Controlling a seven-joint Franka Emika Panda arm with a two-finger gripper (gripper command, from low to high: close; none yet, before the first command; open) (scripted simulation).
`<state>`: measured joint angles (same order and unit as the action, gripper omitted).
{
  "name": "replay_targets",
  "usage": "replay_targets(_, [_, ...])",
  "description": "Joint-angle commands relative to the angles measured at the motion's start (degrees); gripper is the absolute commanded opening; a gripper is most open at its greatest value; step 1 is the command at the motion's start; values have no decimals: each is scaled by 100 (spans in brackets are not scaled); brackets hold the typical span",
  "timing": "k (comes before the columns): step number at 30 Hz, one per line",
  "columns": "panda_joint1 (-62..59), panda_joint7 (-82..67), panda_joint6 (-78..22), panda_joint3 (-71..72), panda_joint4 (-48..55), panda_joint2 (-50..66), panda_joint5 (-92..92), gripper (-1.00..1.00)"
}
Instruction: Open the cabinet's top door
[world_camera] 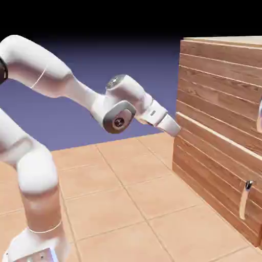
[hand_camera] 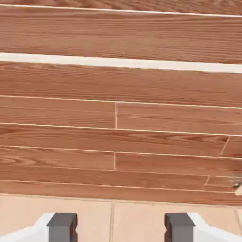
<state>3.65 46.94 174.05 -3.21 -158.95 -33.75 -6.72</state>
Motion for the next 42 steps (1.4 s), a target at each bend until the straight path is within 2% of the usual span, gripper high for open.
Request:
replay_targets(1, [110,166,2,-119,76,-41,-250,0])
replay_targets(42, [4615,6975,70,-5004,3195,-1700,-10468,0])
